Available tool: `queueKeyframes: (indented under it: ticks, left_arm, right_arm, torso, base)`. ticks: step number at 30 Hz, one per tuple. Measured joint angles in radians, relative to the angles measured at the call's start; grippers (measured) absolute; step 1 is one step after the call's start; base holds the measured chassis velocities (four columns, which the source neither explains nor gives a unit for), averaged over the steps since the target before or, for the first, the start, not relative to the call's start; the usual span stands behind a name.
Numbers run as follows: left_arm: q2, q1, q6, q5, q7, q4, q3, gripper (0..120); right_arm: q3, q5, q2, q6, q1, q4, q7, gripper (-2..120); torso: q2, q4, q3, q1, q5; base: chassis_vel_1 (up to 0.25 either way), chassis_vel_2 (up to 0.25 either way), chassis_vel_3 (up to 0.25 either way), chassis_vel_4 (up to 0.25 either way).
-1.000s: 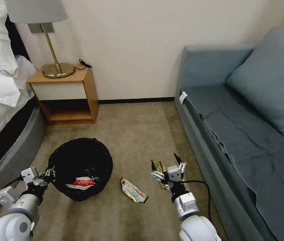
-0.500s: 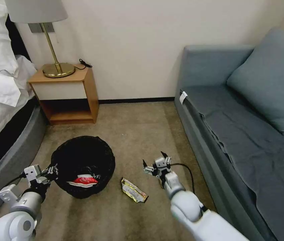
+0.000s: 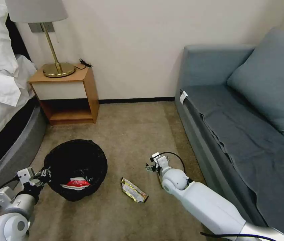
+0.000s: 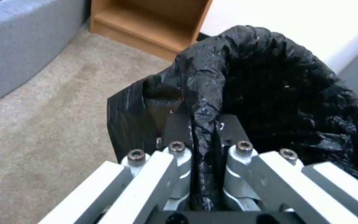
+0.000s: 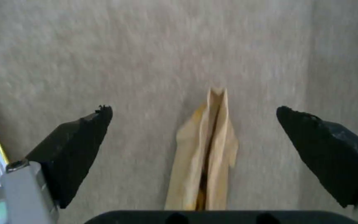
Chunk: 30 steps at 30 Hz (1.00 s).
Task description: Pick up the trash bin, then pick up the garbage on the floor and place it into the trash bin.
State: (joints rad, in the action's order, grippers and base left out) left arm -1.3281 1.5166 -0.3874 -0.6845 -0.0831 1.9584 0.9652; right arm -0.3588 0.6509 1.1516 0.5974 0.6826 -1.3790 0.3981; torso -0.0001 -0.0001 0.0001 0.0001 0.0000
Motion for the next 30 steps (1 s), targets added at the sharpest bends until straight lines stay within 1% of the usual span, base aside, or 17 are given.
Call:
queueKeyframes:
  ticks: [1,2,4,6,7,9,12,15,18,19,23,29,30]
  left_arm:
    - [0.000,0.000,0.000,0.000,0.000,0.000,-0.001,5]
    - [-0.003,-0.001,0.000,0.000,0.000,0.000,-0.006,5]
    - [-0.004,-0.001,0.000,0.000,0.000,0.000,-0.007,5]
    - [-0.007,-0.002,0.000,0.001,0.000,0.002,-0.014,5]
    - [-0.010,-0.002,0.000,0.003,0.000,0.004,-0.018,5]
    - [-0.011,-0.001,0.000,0.005,0.000,0.005,-0.019,5]
    - [-0.018,0.001,-0.001,0.006,0.000,0.010,-0.020,5]
    - [-0.021,0.003,-0.001,0.006,0.000,0.012,-0.017,5]
    - [-0.024,0.009,-0.001,0.005,-0.002,0.014,-0.008,5]
    - [-0.024,0.009,-0.001,0.005,-0.002,0.014,-0.008,5]
    - [-0.025,0.013,0.000,0.004,-0.003,0.014,0.001,5]
    - [-0.027,0.013,0.003,0.004,-0.004,0.013,0.003,5]
    - [-0.027,0.013,0.004,0.004,-0.004,0.011,0.003,5]
  right_arm:
    - [0.002,0.008,0.000,0.008,0.000,0.002,0.000,100]
    - [0.009,0.043,-0.002,0.039,-0.003,0.008,0.000,100]
    - [0.010,0.054,-0.003,0.046,-0.003,0.010,0.000,100]
    - [0.013,0.089,-0.003,0.074,-0.010,0.024,-0.006,100]
    - [0.011,0.093,-0.003,0.090,-0.019,0.040,-0.026,100]
    - [0.007,0.091,-0.002,0.096,-0.025,0.050,-0.037,100]
    - [-0.017,0.072,0.016,0.113,-0.050,0.110,-0.069,100]
    - [-0.025,0.054,0.032,0.110,-0.060,0.154,-0.088,100]
    - [-0.036,0.015,0.056,0.093,-0.072,0.231,-0.127,100]
    - [-0.036,0.015,0.056,0.093,-0.072,0.231,-0.127,100]
    - [-0.037,-0.035,0.084,0.069,-0.077,0.318,-0.156,100]
    - [-0.029,-0.056,0.093,0.056,-0.079,0.352,-0.177,100]
    - [-0.027,-0.060,0.096,0.055,-0.079,0.360,-0.180,98]
  torso:
    - [0.000,0.0000,0.000,0.000,0.0000]
    - [0.000,0.0000,0.000,0.000,0.0000]
    - [0.000,0.0000,0.000,0.000,0.0000]
    - [0.000,0.0000,0.000,0.000,0.0000]
    - [0.000,0.0000,0.000,0.000,0.0000]
    - [0.000,0.0000,0.000,0.000,0.0000]
    - [0.000,0.0000,0.000,0.000,0.0001]
    - [0.000,0.0001,0.000,0.000,0.0000]
    - [0.000,0.0002,0.000,0.000,0.0000]
    - [0.000,0.0002,0.000,0.000,0.0000]
    - [0.000,0.0001,0.000,0.000,0.0000]
    - [0.000,0.0001,0.000,0.000,0.0000]
    - [0.000,0.0001,0.000,0.000,0.0000]
  base:
    - [0.000,0.000,0.000,0.000]
    - [0.000,0.000,0.000,0.000]
    - [0.000,0.000,0.000,0.000]
    - [0.000,0.000,0.000,0.000]
    - [0.000,0.000,0.000,0.000]
    - [0.000,0.000,0.000,0.000]
    - [0.000,0.000,0.000,0.000]
    - [0.000,0.000,0.000,0.000]
    - [0.000,0.000,0.000,0.000]
    - [0.000,0.000,0.000,0.000]
    - [0.000,0.000,0.000,0.000]
    - [0.000,0.000,0.000,0.000]
    - [0.000,0.000,0.000,0.000]
